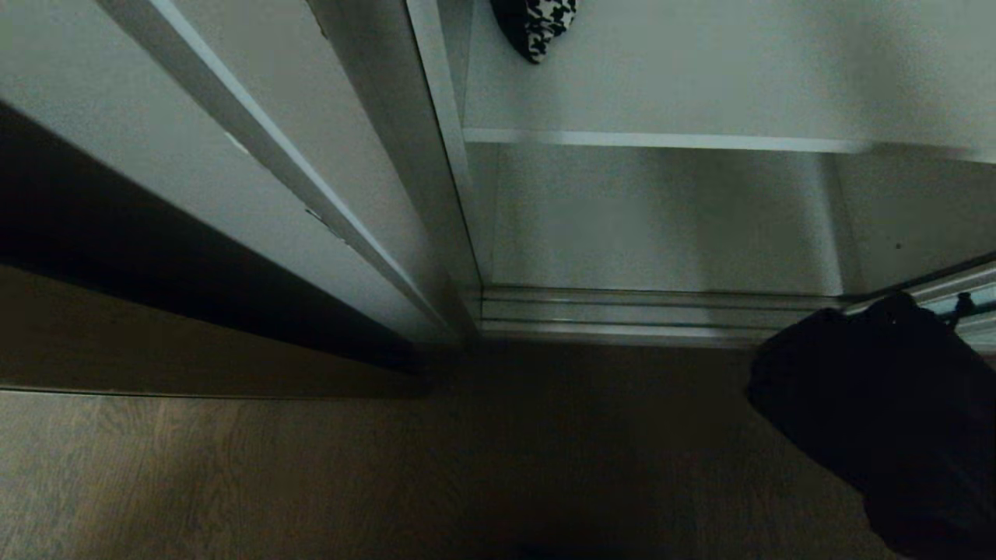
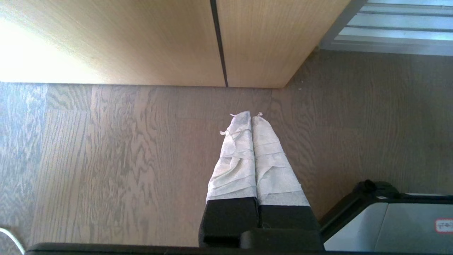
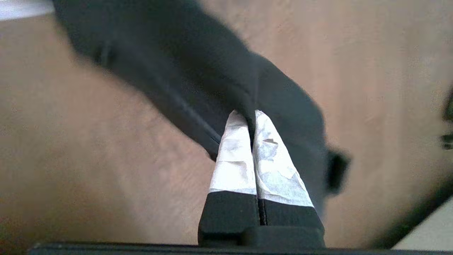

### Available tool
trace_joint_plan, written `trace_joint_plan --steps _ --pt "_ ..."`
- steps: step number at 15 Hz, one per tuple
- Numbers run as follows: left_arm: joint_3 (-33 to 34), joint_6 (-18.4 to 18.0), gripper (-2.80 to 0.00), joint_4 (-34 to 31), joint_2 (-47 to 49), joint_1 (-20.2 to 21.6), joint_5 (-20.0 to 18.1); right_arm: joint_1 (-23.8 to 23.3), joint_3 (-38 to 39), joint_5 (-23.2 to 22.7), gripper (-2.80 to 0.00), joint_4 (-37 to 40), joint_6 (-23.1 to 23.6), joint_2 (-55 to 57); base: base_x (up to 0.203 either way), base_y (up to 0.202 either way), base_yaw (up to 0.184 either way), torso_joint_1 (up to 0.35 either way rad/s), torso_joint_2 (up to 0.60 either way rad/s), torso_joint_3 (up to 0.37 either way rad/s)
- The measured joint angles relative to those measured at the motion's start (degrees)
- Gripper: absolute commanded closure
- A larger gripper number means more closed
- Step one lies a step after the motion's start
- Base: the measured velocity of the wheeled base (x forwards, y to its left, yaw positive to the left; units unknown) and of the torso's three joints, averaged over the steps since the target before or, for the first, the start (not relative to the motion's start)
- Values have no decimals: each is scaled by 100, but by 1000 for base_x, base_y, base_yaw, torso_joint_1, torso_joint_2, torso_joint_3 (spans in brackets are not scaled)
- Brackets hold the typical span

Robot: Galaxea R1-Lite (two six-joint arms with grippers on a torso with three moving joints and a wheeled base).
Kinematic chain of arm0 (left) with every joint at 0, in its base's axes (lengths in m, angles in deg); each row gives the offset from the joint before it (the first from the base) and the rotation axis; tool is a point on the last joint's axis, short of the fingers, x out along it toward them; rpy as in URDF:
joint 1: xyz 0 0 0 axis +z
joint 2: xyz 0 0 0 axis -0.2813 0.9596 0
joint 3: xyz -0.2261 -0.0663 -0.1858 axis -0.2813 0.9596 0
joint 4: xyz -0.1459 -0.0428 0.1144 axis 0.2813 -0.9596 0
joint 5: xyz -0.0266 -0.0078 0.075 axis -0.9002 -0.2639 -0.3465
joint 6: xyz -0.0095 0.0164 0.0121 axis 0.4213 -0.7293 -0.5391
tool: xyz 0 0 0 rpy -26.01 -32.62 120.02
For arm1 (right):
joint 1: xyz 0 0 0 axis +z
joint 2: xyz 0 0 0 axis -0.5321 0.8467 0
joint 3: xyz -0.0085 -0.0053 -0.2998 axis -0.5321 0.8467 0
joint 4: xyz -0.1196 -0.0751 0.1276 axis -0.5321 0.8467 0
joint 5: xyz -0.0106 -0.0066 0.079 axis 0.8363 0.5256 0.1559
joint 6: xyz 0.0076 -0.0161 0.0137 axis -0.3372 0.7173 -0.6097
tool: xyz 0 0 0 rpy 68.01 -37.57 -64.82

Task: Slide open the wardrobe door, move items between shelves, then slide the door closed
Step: Place the bag on the higher shelf

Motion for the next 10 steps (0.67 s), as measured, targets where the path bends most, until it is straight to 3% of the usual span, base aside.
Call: trace_joint_plan --steps 4,7,10 --pt "0 0 0 0 0 -2 2 309 -309 -24 0 1229 -769 -655 0 0 0 0 0 0" --pt "0 0 0 0 0 -2 2 336 -521 -160 0 1904 -847 -1060 0 0 0 0 0 0" --pt "0 2 0 0 0 -2 0 336 -627 -123 0 2045 -804 -1338 0 0 0 0 0 0"
